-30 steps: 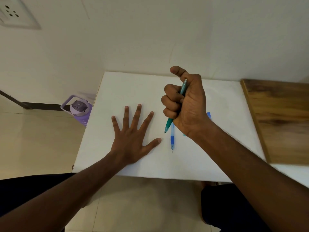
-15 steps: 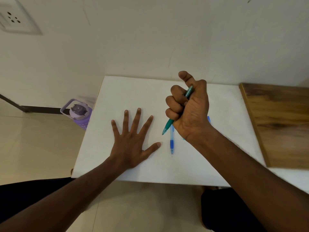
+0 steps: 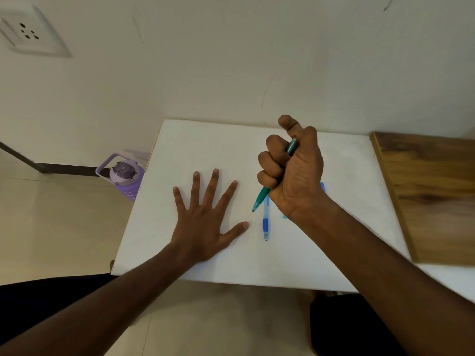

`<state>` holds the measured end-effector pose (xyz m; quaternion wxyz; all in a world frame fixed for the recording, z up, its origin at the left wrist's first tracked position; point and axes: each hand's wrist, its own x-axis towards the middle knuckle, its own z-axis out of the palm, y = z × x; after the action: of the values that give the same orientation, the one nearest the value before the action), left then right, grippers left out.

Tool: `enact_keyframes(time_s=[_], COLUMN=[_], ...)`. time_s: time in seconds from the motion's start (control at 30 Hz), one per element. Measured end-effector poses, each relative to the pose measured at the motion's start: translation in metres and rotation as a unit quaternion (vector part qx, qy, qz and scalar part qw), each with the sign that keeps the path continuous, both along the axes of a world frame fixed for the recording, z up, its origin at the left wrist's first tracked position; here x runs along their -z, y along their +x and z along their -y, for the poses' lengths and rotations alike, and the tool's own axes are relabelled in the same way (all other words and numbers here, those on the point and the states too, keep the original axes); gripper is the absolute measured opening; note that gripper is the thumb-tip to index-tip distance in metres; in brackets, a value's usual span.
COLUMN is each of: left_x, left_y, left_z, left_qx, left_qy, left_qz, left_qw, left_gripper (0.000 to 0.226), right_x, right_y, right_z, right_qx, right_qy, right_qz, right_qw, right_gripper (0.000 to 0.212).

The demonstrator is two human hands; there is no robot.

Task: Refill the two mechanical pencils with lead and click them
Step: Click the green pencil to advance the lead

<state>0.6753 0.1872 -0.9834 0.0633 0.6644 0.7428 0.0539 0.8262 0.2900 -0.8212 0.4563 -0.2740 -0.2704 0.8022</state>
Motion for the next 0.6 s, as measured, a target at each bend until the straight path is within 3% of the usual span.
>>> enact_keyframes(time_s=[0.23,0.6], left_x=[-0.0012,0.0056], left_y=[0.0004,-0.001], left_z=[0.0,-0.0014], left_qx=[-0.002,0.0], left_qy=[0.0,0.013], left_qz=[-0.001,0.001], left_qw=[1.0,1.0], left_gripper=[0.1,0.099], right_x=[0.0003,0.0006], right_y=[-0.0004,-0.0029], right_z=[0.001,0.0019], right_qx=[-0.02,-0.017], right_qy=[0.008,0.009], right_qz=[-0.004,0.037], right_qw=[1.0,0.999], right_gripper=[0.041,0.035])
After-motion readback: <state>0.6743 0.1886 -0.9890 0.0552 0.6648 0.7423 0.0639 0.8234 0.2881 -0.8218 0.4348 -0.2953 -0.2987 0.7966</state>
